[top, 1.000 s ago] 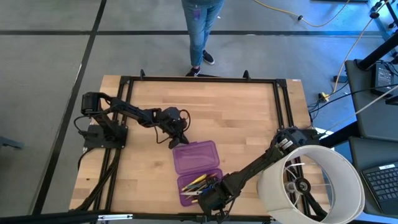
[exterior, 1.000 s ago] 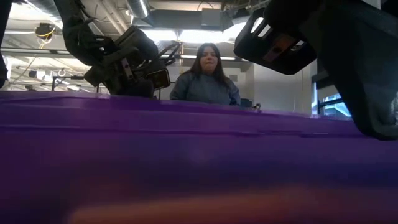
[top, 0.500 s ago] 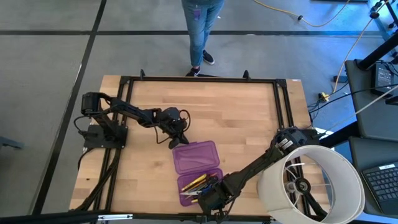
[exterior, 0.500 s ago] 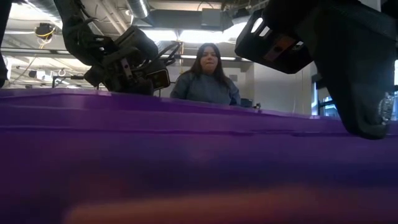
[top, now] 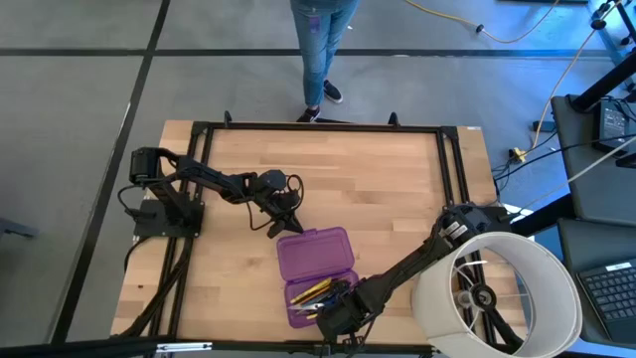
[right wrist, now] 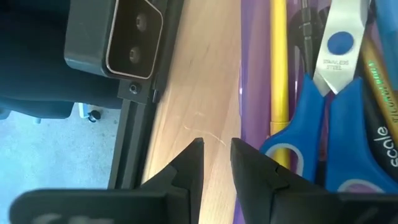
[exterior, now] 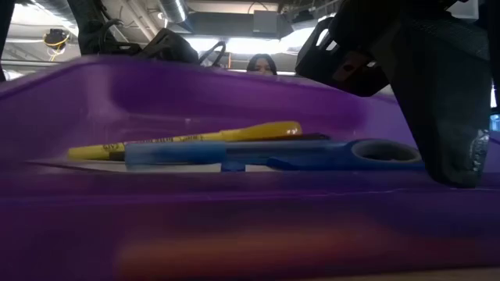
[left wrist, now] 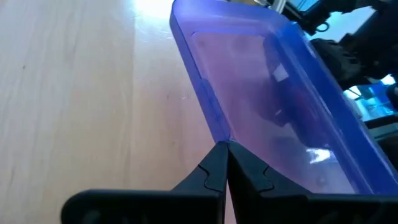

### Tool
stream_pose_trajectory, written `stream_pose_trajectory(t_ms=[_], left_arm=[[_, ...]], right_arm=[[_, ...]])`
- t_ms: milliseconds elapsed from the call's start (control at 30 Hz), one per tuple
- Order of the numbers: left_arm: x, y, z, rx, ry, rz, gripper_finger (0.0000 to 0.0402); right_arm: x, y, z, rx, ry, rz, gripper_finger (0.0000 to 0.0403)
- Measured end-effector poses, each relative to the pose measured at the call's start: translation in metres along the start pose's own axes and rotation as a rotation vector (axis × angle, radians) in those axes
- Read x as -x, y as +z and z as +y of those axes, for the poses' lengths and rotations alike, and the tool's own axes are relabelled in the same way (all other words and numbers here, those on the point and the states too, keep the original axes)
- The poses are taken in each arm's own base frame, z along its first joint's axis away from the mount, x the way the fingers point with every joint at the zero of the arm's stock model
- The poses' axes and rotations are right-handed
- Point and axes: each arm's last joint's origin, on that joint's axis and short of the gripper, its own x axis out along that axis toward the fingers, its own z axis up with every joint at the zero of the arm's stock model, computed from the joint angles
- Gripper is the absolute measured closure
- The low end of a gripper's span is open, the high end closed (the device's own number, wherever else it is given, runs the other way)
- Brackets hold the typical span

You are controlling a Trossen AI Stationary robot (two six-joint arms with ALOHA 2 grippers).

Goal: Pick & place school supplies into a supply box
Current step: Close the violet supply box

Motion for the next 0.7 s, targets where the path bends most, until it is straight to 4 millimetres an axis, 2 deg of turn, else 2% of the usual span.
stream_pose_trajectory(t_ms=[100, 300, 400, 567, 700], left_arm=[[0.0010, 0.0003, 0.0011, 0.003, -0.004, 0.000, 0.0398], [0.0013, 0.0006, 0.0020, 0.005, 0.015, -0.007, 0.0398], [0.0013, 0.0006, 0.0017, 0.005, 0.005, -0.003, 0.0398], [0.0006, 0.0002, -0.0005, 0.003, -0.040, 0.009, 0.0398], [0.0005, 0.0002, -0.0005, 0.002, -0.034, 0.008, 0.0398]], right_arm=[[0.0000, -0.0001, -0.0005, -0.013, -0.016, -0.004, 0.0316], [0.0019, 0.0017, -0.0044, -0.013, -0.180, -0.078, 0.0316], [0.0021, 0.0038, -0.0031, 0.032, -0.158, -0.091, 0.0316], [0.0029, 0.0047, -0.0073, -0.006, -0.120, -0.067, 0.0316], [0.0032, 0.0048, -0.0070, -0.018, -0.178, -0.097, 0.0316]])
